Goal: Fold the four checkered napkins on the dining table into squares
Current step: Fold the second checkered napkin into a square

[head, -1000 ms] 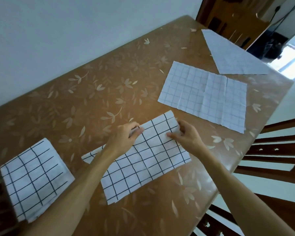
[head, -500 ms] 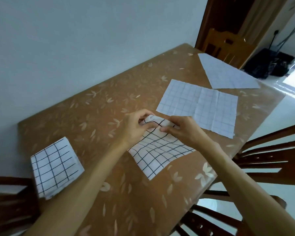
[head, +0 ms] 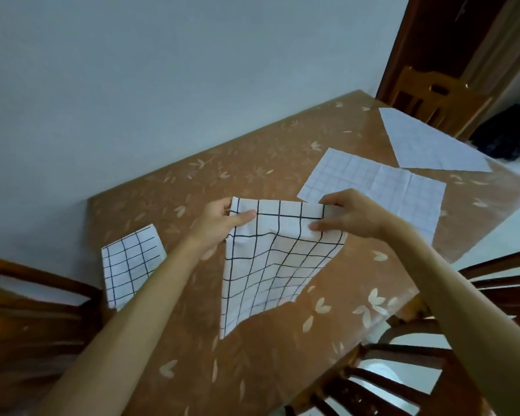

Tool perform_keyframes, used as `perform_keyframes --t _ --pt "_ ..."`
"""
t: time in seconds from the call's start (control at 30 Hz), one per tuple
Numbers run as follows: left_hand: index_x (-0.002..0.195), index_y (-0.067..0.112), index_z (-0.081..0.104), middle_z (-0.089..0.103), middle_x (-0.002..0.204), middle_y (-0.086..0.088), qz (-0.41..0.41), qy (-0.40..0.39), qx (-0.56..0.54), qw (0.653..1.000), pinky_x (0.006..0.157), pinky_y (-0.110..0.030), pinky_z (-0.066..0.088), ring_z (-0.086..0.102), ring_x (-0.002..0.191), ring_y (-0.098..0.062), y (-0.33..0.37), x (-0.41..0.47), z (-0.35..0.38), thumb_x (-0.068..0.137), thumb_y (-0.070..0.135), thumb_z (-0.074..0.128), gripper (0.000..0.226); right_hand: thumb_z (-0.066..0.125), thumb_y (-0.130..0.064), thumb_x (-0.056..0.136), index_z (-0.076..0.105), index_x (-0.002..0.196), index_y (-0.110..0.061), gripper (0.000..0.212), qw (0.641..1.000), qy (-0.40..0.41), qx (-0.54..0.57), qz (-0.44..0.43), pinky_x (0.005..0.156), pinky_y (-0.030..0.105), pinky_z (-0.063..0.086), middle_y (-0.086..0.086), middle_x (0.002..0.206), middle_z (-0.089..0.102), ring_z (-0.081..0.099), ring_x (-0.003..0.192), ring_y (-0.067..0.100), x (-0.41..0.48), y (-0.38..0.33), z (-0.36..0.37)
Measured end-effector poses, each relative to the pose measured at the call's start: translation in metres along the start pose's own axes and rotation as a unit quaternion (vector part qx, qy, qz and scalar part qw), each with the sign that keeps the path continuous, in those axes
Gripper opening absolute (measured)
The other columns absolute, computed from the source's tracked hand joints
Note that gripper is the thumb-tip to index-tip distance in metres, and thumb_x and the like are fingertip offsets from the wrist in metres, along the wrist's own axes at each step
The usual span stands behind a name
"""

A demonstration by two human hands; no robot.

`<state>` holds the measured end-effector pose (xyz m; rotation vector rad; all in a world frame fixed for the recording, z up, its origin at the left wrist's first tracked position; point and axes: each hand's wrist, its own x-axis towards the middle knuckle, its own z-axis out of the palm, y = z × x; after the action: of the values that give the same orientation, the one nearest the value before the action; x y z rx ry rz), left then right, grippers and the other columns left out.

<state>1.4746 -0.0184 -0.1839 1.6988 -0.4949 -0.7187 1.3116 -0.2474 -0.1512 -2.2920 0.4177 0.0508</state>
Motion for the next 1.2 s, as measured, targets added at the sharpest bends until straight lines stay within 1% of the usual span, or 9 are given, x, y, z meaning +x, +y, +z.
perform_keyframes --t 0.13,0.33,0.53,0.67,0.8,0.9,0.97,1.07,1.2 --pt "0.097 0.014 0.071 0.076 0.098 -0.002 0.006 0.045 0.082 0.996 0.080 -0.039 0.059 0.073 0.087 -0.017 -0.040 0.008 -0.022 0.085 0.020 0.076 0.015 0.081 -0.033 0.076 0.057 0.064 -0.026 0.028 1.000 -0.001 -0.012 0.015 0.055 0.023 0.035 -0.009 0.064 0.057 0.054 0.062 0.008 0.032 0.006 0.028" --pt "0.082 0.026 0.066 0.069 0.080 0.001 0.034 0.065 0.241 0.968 0.069 -0.047 0.052 0.064 0.074 -0.025 -0.095 0.031 -0.053 0.084 0.027 0.076 0.010 0.074 -0.023 0.084 0.061 0.075 -0.022 0.015 0.997 0.004 -0.073 0.017 0.058 0.031 0.043 -0.004 0.073 0.061 0.058 0.072 0.016 0.088 0.025 0.082" --pt "0.082 0.028 0.065 0.064 0.078 0.011 0.095 0.082 0.346 0.930 0.063 -0.038 0.051 0.059 0.071 -0.010 -0.127 0.050 -0.064 0.084 0.028 0.072 0.008 0.067 -0.017 0.084 0.067 0.086 -0.020 0.004 0.991 0.051 -0.126 -0.006 0.062 0.037 0.050 -0.005 0.076 0.066 0.061 0.075 0.019 0.124 0.049 0.129" --pt "0.085 0.021 0.069 0.063 0.086 0.009 0.120 0.075 0.382 0.913 0.061 -0.010 0.039 0.055 0.074 -0.008 -0.137 0.045 -0.059 0.084 0.019 0.073 0.005 0.067 -0.011 0.081 0.069 0.087 -0.023 0.014 0.990 0.042 -0.133 0.009 0.068 0.036 0.055 -0.009 0.084 0.072 0.066 0.081 0.014 0.124 0.060 0.151" --pt "0.086 0.025 0.064 0.060 0.094 0.010 0.140 0.026 0.414 0.899 0.066 -0.035 0.051 0.057 0.084 -0.012 -0.155 0.027 -0.047 0.083 0.019 0.072 0.010 0.070 -0.003 0.077 0.071 0.085 -0.022 0.021 0.989 0.008 -0.146 0.006 0.072 0.031 0.056 -0.007 0.088 0.073 0.065 0.085 0.011 0.096 0.072 0.166" --pt "0.089 0.025 0.063 0.053 0.098 0.010 0.171 0.027 0.434 0.884 0.064 -0.038 0.053 0.051 0.091 -0.009 -0.166 0.009 -0.036 0.079 0.015 0.071 0.017 0.073 -0.005 0.077 0.070 0.085 -0.022 0.018 0.989 0.006 -0.146 -0.008 0.071 0.026 0.051 -0.008 0.089 0.070 0.062 0.086 0.013 0.071 0.083 0.174" --pt "0.108 0.026 0.061 0.049 0.112 0.011 0.146 0.046 0.411 0.899 0.075 -0.032 0.052 0.048 0.100 -0.005 -0.168 -0.003 -0.027 0.080 0.018 0.074 0.032 0.074 -0.004 0.077 0.070 0.084 -0.021 0.019 0.992 0.008 -0.127 -0.010 0.069 0.020 0.048 -0.011 0.087 0.067 0.062 0.084 0.011 0.059 0.088 0.178" --pt "0.144 0.023 0.037 0.040 0.136 0.012 -0.028 0.075 0.228 0.970 0.098 -0.024 0.035 0.038 0.122 -0.004 -0.179 -0.021 -0.011 0.076 0.020 0.084 0.083 0.072 -0.002 0.078 0.070 0.083 -0.021 0.021 0.996 0.025 -0.079 -0.010 0.071 0.022 0.052 -0.012 0.084 0.066 0.062 0.080 0.007 0.048 0.089 0.180" --pt "0.145 0.026 0.033 0.052 0.138 0.007 -0.175 0.061 0.087 0.979 0.101 -0.032 0.047 0.050 0.127 -0.016 -0.218 -0.034 0.002 0.062 0.020 0.092 0.103 0.071 -0.003 0.080 0.071 0.084 -0.017 0.015 0.998 0.043 -0.041 -0.011 0.074 0.027 0.054 -0.009 0.083 0.068 0.064 0.081 0.007 0.042 0.085 0.177"
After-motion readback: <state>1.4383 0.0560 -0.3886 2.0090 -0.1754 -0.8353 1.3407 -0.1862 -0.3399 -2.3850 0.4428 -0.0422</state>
